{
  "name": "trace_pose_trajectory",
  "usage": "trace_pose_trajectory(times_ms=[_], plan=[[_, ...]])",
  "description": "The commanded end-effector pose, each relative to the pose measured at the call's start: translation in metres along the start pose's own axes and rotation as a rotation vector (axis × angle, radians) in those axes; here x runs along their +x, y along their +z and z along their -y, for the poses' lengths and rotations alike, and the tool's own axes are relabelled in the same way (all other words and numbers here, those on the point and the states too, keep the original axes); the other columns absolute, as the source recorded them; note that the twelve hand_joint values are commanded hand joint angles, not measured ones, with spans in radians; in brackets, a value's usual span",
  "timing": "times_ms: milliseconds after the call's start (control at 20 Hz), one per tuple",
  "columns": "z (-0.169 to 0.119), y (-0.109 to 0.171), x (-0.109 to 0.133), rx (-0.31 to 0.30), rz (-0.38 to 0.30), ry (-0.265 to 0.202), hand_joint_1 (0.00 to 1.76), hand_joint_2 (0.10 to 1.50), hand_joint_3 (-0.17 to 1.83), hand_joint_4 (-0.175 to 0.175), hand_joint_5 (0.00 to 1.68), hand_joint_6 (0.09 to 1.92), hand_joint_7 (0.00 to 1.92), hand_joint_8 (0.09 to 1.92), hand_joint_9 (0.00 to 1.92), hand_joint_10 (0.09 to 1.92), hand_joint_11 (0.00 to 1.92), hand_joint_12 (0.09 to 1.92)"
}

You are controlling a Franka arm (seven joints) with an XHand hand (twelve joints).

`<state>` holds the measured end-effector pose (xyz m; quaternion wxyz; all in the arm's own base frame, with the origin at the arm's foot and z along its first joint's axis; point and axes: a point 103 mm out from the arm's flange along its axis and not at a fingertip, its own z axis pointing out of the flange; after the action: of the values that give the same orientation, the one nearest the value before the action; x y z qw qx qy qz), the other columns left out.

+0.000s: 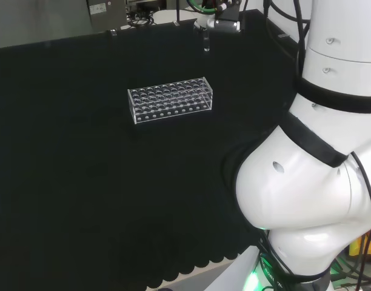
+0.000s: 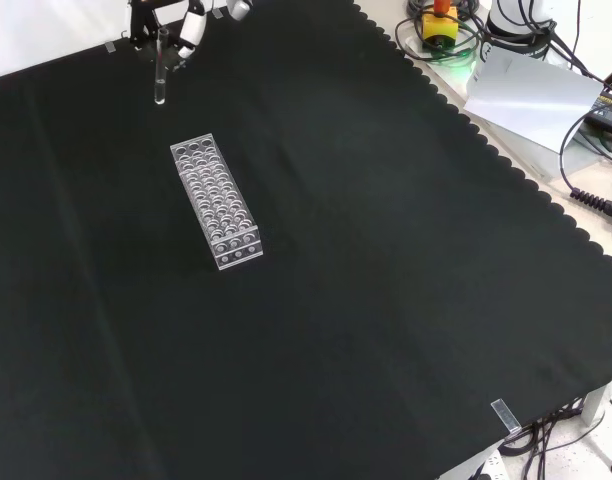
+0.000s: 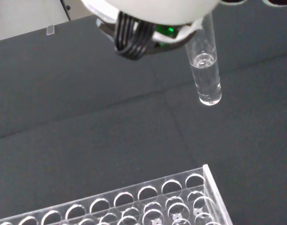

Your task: Shake the test tube.

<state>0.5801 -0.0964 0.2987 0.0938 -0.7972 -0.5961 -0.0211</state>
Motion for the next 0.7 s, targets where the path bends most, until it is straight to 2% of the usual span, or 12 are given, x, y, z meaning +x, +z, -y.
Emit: trace_pose_trajectory(times_ms=[50,300,500,700], plan=[[0.02,-0.001,0.027,0.009,-0.022,-0.039,1.21,0.72,0.58,-0.175,1.23,0.7,1.65,0.57,1.56,0.55,1.27,0.84],[0.035,0.0,0.078,0.031,-0.064,-0.131,1.21,0.72,0.58,-0.175,1.23,0.7,1.65,0.57,1.56,0.55,1.27,0.84],[0.046,-0.001,0.111,0.039,-0.089,-0.187,1.21,0.72,0.58,-0.175,1.23,0.7,1.65,0.57,1.56,0.55,1.27,0.84],[0.055,-0.004,0.128,0.041,-0.096,-0.232,1.21,0.72,0.58,-0.175,1.23,0.7,1.65,0.57,1.56,0.55,1.27,0.84]])
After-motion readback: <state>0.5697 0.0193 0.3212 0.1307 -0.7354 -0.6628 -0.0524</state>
